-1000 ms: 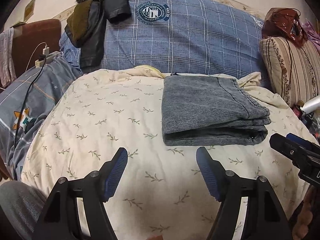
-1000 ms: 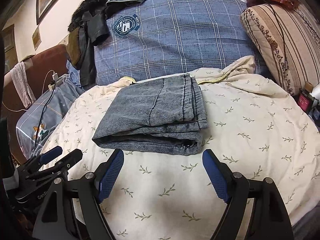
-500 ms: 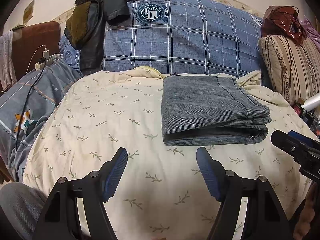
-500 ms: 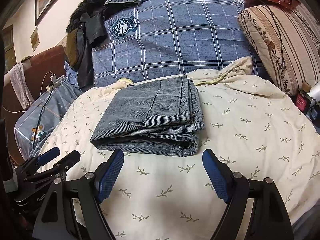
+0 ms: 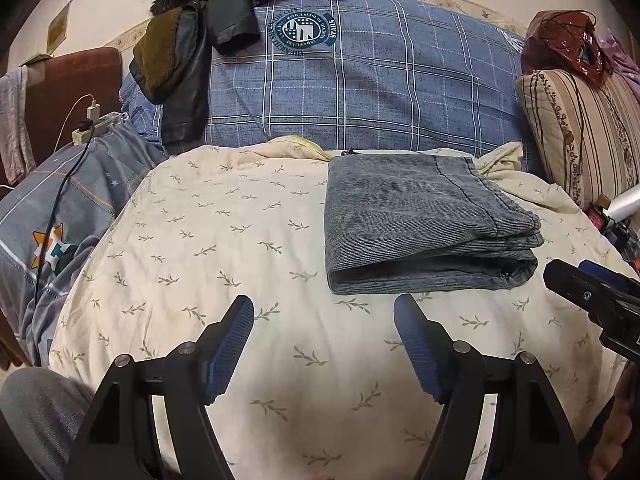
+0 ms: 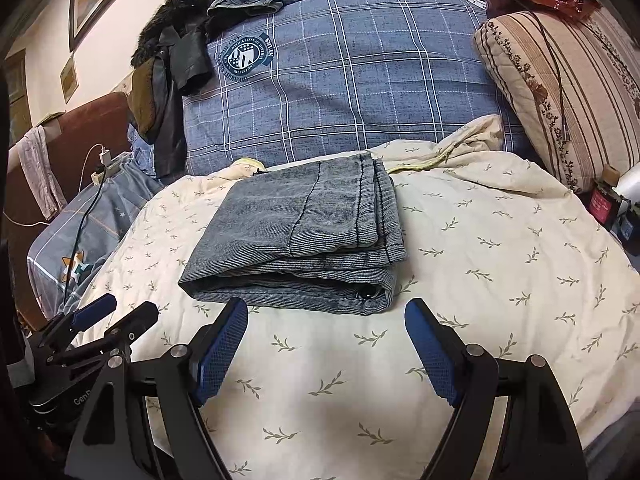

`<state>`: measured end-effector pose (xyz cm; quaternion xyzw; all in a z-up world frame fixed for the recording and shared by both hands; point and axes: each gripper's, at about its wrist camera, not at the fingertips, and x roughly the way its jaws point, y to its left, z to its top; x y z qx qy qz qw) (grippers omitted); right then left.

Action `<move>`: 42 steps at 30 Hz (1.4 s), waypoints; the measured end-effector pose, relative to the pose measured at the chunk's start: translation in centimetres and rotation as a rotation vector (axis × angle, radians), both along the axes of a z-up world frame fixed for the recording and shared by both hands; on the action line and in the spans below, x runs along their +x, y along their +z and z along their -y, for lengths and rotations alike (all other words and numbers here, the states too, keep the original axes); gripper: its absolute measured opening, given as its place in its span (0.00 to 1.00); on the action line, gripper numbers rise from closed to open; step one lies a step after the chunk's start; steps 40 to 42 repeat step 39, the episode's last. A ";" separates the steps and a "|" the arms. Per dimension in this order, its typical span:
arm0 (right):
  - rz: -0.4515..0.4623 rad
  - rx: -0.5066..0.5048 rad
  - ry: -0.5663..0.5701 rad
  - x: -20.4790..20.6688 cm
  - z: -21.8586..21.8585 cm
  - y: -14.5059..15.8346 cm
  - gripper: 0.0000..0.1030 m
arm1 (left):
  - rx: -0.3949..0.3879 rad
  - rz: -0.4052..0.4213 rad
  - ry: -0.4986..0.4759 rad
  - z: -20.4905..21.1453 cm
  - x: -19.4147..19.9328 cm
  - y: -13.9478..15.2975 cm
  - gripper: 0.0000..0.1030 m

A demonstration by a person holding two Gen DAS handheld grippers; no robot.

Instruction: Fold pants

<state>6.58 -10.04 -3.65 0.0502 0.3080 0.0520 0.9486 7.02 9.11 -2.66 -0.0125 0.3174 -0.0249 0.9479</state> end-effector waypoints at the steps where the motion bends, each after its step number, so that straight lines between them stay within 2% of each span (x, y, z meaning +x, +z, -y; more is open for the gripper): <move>1: 0.000 -0.001 0.000 0.0 0.0 0.0 0.80 | 0.000 0.000 0.000 0.0 0.0 0.0 0.71; 22: 0.006 -0.002 -0.004 0.0 0.4 0.0 0.80 | 0.003 0.003 -0.002 0.1 -0.1 0.1 0.71; 35: 0.012 0.005 -0.019 0.3 1.2 0.2 0.80 | 0.065 0.044 -0.010 1.2 -0.7 0.0 0.71; 42: 0.002 0.004 -0.024 0.5 1.2 -0.1 0.80 | 0.055 0.076 -0.019 1.2 -1.2 0.4 0.71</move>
